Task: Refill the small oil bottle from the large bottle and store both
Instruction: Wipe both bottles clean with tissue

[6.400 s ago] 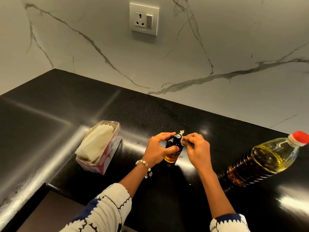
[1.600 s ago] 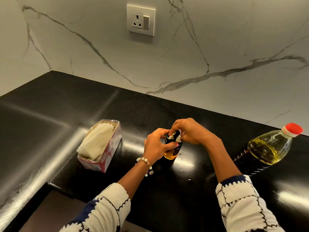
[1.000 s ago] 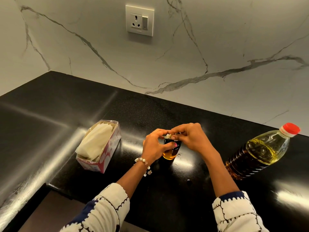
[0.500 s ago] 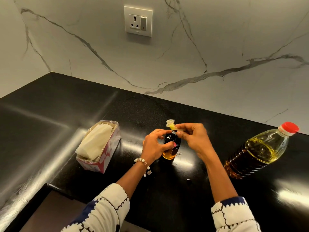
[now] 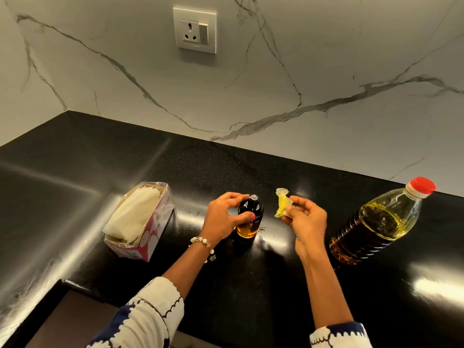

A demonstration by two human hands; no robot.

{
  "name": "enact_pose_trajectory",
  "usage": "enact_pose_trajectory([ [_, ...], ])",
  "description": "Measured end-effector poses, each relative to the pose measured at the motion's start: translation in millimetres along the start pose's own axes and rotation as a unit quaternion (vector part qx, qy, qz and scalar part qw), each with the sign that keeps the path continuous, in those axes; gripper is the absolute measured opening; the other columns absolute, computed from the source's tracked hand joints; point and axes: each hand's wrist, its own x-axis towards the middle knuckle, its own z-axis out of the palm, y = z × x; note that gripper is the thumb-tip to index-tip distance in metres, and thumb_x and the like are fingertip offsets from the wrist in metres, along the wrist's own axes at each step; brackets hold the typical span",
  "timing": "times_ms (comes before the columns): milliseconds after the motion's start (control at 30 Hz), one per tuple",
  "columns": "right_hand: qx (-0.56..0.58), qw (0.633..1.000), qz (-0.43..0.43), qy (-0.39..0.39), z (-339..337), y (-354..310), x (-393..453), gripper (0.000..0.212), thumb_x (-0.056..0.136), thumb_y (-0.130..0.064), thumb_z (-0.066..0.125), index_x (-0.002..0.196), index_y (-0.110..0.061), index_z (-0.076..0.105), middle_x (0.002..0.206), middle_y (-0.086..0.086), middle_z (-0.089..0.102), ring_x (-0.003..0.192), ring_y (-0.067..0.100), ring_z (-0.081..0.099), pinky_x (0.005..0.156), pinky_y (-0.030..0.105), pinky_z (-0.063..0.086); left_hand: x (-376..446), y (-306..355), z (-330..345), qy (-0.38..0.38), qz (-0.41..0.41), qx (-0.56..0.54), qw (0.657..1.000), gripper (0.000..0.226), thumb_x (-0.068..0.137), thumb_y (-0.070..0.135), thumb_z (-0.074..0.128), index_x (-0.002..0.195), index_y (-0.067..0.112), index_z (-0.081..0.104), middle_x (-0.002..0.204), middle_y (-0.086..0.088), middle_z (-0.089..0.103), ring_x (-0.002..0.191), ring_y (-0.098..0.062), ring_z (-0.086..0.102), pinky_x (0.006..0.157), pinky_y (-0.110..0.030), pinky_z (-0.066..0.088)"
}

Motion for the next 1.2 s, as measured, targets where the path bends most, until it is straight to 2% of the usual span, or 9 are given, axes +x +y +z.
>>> enact_pose_trajectory([
  [133,-0.053,0.996,-0.020,-0.067,16,28,-16,0.022,0.087,-0.003,0.062,0.102,-0.016,0.071,0.095,0.002,0.072,0.089,0.014,0.068,0.080,0.028,0.055,-1,0,1,0.003,-0.001,-0.004,1.000,0.049,0.073,0.026,0.081,0.120,0.025,0.066,0.112,0.013,0.062,0.102,0.004,0.056,0.082,0.000,0.038],
  [300,-0.110,0.984,-0.139,-0.009,32,44,-58,0.034,0.092,-0.001,0.051,0.119,-0.015,0.066,0.113,-0.006,0.066,0.106,0.005,0.060,0.092,0.015,0.045,-2,-2,4,0.009,-0.002,-0.037,0.999,0.047,0.074,0.024,0.081,0.118,0.024,0.067,0.115,0.010,0.063,0.107,-0.005,0.060,0.087,-0.032,0.055],
  [400,-0.102,0.981,-0.165,0.011,34,47,-60,0.035,0.094,-0.001,0.048,0.122,-0.015,0.064,0.113,-0.007,0.065,0.105,0.002,0.059,0.087,0.003,0.040,-2,1,3,0.004,-0.005,-0.042,0.999,0.048,0.073,0.022,0.081,0.119,0.022,0.066,0.115,0.008,0.062,0.106,-0.006,0.061,0.086,-0.024,0.055],
  [567,-0.076,0.988,-0.132,-0.028,45,35,-23,0.040,0.091,0.005,0.047,0.110,-0.021,0.069,0.105,-0.009,0.067,0.102,0.003,0.061,0.095,0.031,0.050,-2,2,3,0.008,-0.012,-0.049,0.999,0.049,0.073,0.022,0.082,0.119,0.027,0.065,0.114,0.011,0.062,0.106,-0.002,0.059,0.083,-0.013,0.051],
  [733,-0.111,0.984,-0.137,-0.038,42,33,-26,0.044,0.088,0.010,0.044,0.111,-0.019,0.068,0.102,-0.005,0.065,0.099,0.007,0.060,0.090,0.025,0.050,2,-2,1,-0.009,-0.019,-0.053,0.998,0.048,0.074,0.023,0.081,0.120,0.027,0.066,0.116,0.011,0.062,0.109,-0.003,0.058,0.089,-0.021,0.051],
  [833,-0.111,0.981,-0.157,-0.029,34,41,-37,0.037,0.091,0.005,0.048,0.112,-0.018,0.068,0.098,-0.010,0.063,0.095,0.004,0.061,0.085,0.018,0.047,7,-2,-5,-0.040,-0.025,-0.059,0.997,0.048,0.075,0.020,0.079,0.120,0.029,0.065,0.117,0.013,0.062,0.108,0.004,0.057,0.089,-0.010,0.045],
  [933,-0.063,0.988,-0.136,-0.025,34,43,-32,0.022,0.091,-0.007,0.058,0.103,-0.022,0.070,0.096,-0.011,0.068,0.093,0.006,0.065,0.083,0.024,0.052,17,1,-15,-0.100,-0.028,-0.049,0.993,0.047,0.077,0.016,0.077,0.122,0.026,0.064,0.119,0.014,0.063,0.108,0.007,0.057,0.089,-0.004,0.041],
  [1033,-0.050,0.988,-0.136,-0.056,37,40,-15,0.018,0.092,-0.013,0.058,0.100,-0.025,0.070,0.098,-0.008,0.070,0.094,0.007,0.065,0.083,0.030,0.054,25,5,-23,-0.167,-0.058,-0.067,0.982,0.048,0.080,0.012,0.074,0.125,0.025,0.063,0.121,0.013,0.063,0.110,0.005,0.058,0.087,-0.009,0.044],
  [1200,-0.032,0.990,-0.097,-0.095,42,42,-5,0.028,0.096,-0.011,0.051,0.118,-0.020,0.065,0.115,-0.003,0.066,0.110,0.009,0.060,0.098,0.039,0.049,25,5,-24,-0.217,-0.080,-0.129,0.964,0.050,0.084,0.005,0.068,0.128,0.027,0.059,0.122,0.006,0.067,0.117,-0.009,0.059,0.101,-0.034,0.048],
])
